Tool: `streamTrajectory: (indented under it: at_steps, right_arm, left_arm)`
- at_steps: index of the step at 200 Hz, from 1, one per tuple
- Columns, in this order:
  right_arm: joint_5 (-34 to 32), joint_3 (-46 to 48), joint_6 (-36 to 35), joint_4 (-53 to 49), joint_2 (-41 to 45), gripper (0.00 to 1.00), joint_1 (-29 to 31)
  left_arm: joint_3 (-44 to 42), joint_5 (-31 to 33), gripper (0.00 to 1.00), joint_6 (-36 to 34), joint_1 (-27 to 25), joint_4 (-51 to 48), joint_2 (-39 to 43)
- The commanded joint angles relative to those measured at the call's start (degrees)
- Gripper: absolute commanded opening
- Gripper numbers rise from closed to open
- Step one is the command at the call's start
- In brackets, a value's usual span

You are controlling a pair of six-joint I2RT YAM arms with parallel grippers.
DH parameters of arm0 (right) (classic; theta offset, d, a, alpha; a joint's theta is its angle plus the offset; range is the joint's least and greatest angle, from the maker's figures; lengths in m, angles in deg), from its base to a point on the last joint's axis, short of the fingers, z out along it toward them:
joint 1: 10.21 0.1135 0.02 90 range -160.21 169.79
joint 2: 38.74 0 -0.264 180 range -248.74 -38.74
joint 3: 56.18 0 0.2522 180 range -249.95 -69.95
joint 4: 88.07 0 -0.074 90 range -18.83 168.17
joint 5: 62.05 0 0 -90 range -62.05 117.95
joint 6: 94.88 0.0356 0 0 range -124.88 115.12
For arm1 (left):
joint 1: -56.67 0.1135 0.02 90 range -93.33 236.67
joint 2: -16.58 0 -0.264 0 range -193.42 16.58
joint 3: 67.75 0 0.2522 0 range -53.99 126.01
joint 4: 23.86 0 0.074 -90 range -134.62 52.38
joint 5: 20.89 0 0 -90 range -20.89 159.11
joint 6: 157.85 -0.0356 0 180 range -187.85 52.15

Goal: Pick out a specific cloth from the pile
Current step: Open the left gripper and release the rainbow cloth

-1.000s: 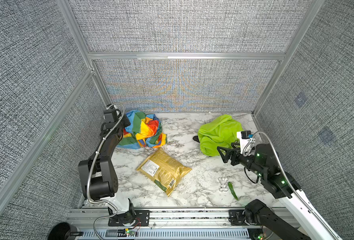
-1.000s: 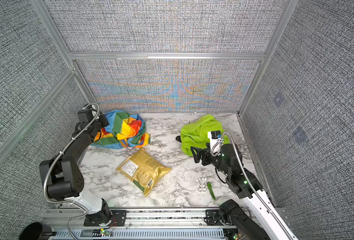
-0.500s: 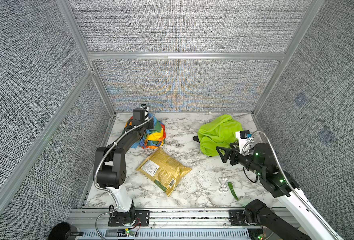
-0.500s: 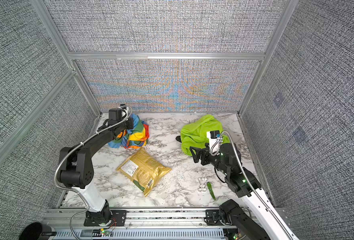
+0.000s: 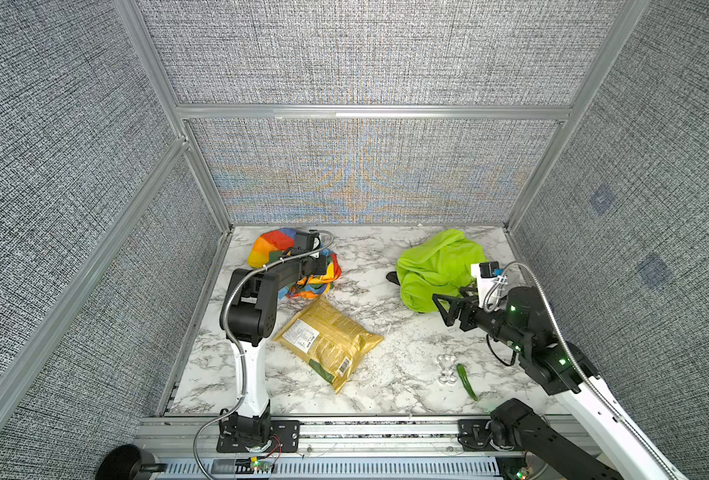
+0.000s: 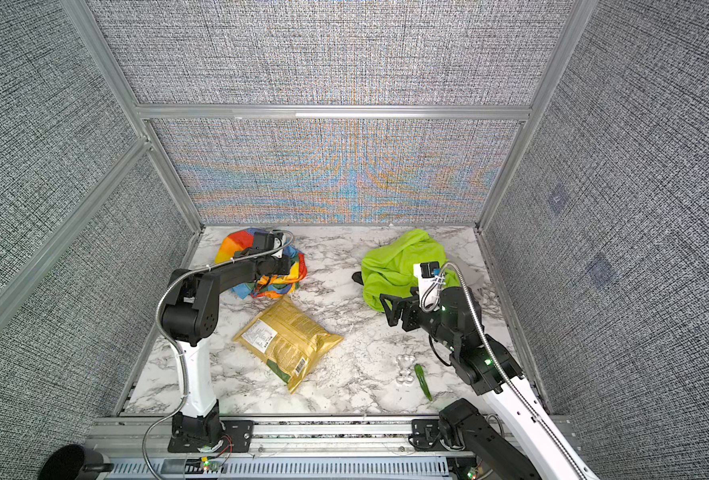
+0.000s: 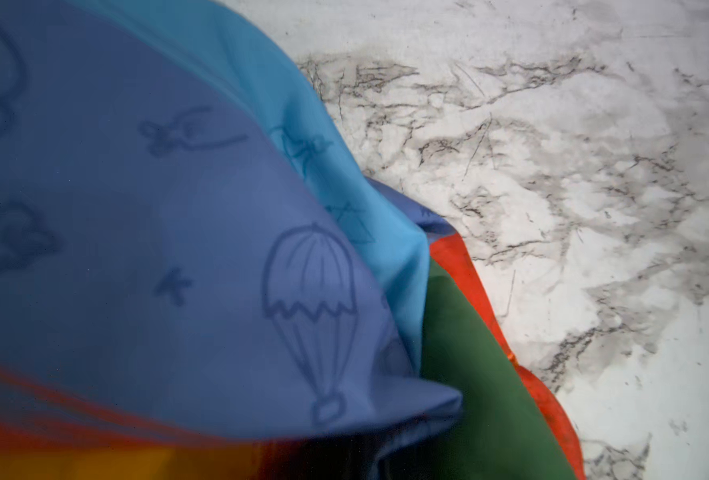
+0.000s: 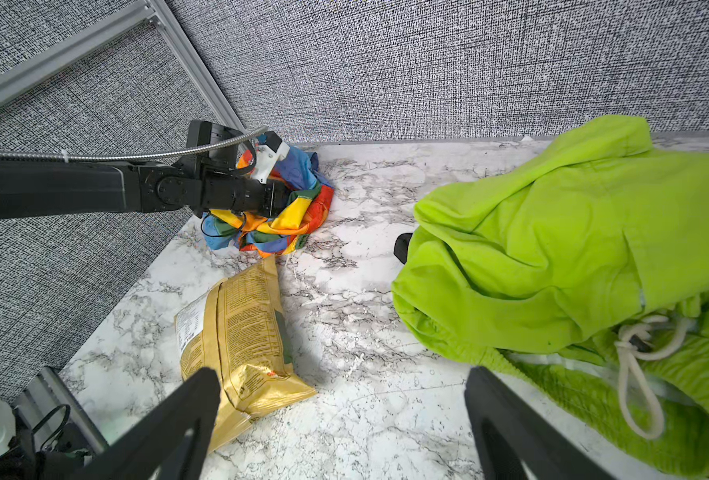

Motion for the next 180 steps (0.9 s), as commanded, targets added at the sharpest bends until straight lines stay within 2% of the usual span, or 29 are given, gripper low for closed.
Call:
streamTrajectory:
  at_steps: [1,30,74,90,122,147,159,168,180]
  right_arm:
    - [-0.9,0.1,-0.3,0.3,1.5,0.97,0.1]
    - [-0.2,0.6,-0.1,1.0,1.0,0.97,0.1]
    - [0.4,0.3,0.1,1.4,1.4,0.97,0.1]
    - [0.0,0.3,-0.2,0.7,1.9,0.97,0.0]
    - [-0.2,0.4,-0.5,0.3,2.5,0.97,0.1]
    - [-0.1,0.2,-0.9,0.3,2.5,0.97,0.0]
    - [-0.1,-0.1,-1.3,0.2,2.4,0.97,0.1]
    - [-0.1,-0.3,-1.9,-0.1,2.6,0.97,0.0]
    - [-0.2,-0.8,-2.9,-1.1,2.5,0.97,0.1]
  left_arm:
    - [-0.2,-1.2,0.21,2.3,0.1,-0.1,-0.2]
    - [1.3,-1.0,0.29,3.3,0.5,1.1,0.4]
    - [5.3,-2.4,0.48,5.3,1.1,0.9,-0.2]
    - [5.6,-2.5,0.51,5.7,1.2,0.2,1.1]
    - [3.5,-3.1,0.61,5.1,1.2,-0.5,7.3]
    - [0.9,-2.7,0.69,4.8,1.3,-1.9,15.8]
    - [-1.0,-2.7,0.77,4.8,1.3,-2.2,19.6]
    - [-2.5,-2.6,0.89,4.7,1.3,-2.5,22.7]
    - [-4.9,-2.4,0.98,5.0,1.2,-2.7,27.3]
